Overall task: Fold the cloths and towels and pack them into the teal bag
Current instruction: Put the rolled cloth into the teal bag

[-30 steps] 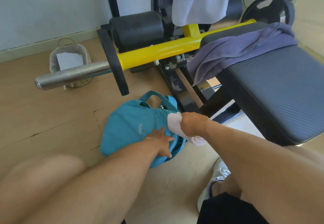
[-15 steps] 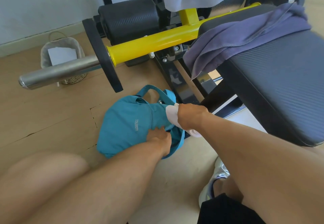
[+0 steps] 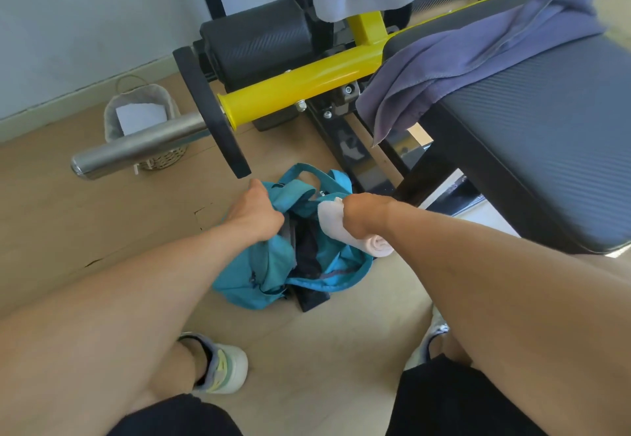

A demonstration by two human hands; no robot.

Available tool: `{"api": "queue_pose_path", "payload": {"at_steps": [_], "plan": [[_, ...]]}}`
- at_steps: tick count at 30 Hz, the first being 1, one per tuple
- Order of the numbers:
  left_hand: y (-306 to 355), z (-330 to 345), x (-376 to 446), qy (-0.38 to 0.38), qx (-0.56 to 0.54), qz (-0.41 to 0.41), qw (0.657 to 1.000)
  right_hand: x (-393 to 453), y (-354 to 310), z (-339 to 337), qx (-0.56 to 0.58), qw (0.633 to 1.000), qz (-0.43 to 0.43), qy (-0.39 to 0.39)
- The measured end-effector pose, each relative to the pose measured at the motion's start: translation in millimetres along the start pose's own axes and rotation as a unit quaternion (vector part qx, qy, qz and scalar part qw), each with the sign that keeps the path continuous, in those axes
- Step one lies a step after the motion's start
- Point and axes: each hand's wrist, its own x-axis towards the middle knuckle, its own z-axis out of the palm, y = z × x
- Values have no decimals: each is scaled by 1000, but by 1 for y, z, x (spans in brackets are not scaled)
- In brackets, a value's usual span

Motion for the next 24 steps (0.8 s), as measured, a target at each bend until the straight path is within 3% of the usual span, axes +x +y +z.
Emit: {"api": "queue_pose_path", "payload": {"at_steps": [5, 11, 15, 19, 24], "plan": [[-15, -42, -5, -63, -14, -1, 998, 5, -10, 11, 71, 997, -19, 7], [-18, -30, -1, -84, 48, 8, 995, 12, -30, 19, 203, 978, 44, 20], [-12, -22, -5, -99, 70, 24, 992, 39, -50, 64, 382, 920, 82, 0], [-23, -13, -8, -119, 22, 4, 993, 61, -69, 94, 517, 848, 103, 44], [-31, -19, 13, -148, 26, -26, 988, 80, -86, 114, 550, 824, 84, 111]]}}
